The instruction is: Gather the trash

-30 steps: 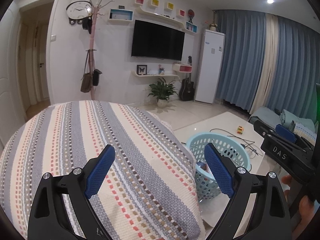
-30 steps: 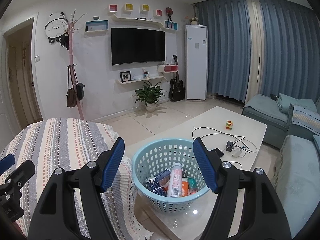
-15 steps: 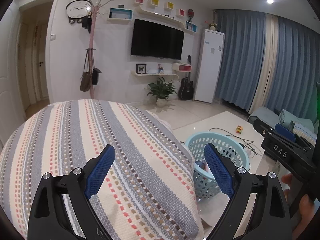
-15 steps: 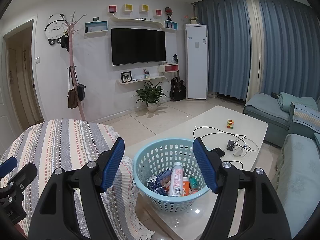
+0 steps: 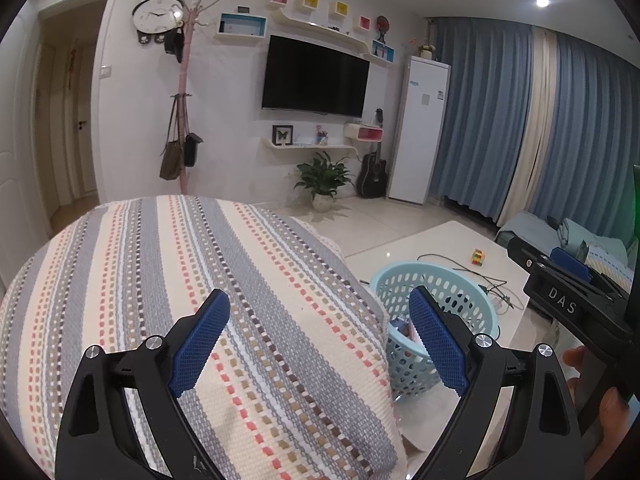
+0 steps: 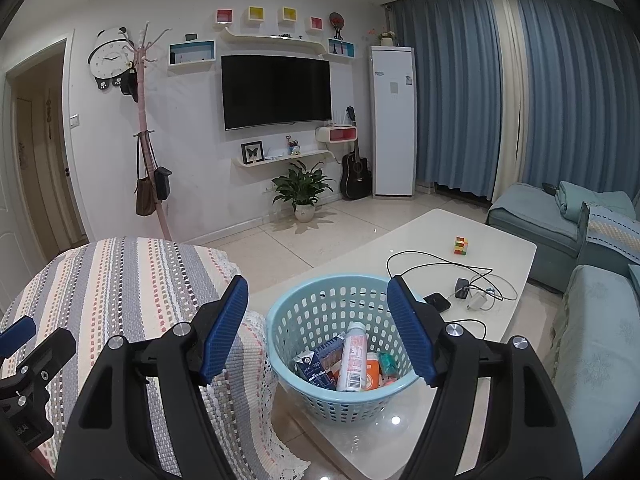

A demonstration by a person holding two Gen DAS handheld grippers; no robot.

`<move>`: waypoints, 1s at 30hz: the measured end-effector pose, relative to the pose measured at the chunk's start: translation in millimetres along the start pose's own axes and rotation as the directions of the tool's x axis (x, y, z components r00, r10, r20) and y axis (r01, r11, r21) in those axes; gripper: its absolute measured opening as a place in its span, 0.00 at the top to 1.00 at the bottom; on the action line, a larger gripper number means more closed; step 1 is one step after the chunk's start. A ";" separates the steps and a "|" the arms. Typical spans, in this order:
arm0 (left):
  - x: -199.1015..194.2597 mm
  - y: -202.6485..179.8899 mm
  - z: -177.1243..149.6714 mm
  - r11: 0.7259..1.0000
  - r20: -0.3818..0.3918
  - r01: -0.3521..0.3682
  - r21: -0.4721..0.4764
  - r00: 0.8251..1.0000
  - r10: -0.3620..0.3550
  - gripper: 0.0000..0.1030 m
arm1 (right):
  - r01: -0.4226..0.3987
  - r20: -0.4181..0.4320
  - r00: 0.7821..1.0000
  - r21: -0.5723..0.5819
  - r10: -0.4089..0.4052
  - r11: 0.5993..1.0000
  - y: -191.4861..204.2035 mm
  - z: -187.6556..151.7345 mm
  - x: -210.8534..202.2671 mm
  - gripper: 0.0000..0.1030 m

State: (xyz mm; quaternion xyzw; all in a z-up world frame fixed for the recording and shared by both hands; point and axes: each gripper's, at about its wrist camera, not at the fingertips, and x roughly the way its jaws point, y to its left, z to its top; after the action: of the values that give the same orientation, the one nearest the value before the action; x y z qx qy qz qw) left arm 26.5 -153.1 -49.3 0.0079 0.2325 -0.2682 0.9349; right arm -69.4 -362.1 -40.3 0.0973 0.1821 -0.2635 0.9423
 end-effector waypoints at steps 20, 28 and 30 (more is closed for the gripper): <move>-3.2 -1.2 -1.0 1.000 -0.001 0.003 0.001 1.000 -0.003 0.12 | -0.007 0.002 1.000 0.004 0.007 1.000 2.0 -0.3 -2.5 0.32; -4.8 0.0 1.8 1.000 0.003 0.008 0.000 1.000 -0.008 0.12 | -0.009 0.001 1.000 0.004 0.009 1.000 1.9 0.2 -4.0 0.32; -4.8 0.6 3.1 1.000 0.005 0.008 -0.001 1.000 -0.008 0.12 | -0.009 0.003 1.000 0.002 0.009 1.000 2.0 0.0 -4.7 0.32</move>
State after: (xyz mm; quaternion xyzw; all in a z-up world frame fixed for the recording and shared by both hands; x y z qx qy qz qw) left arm 24.6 -150.7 -44.5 0.0060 0.2304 -0.2721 0.9343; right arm -72.1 -358.2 -38.3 0.0988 0.1798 -0.2597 0.9436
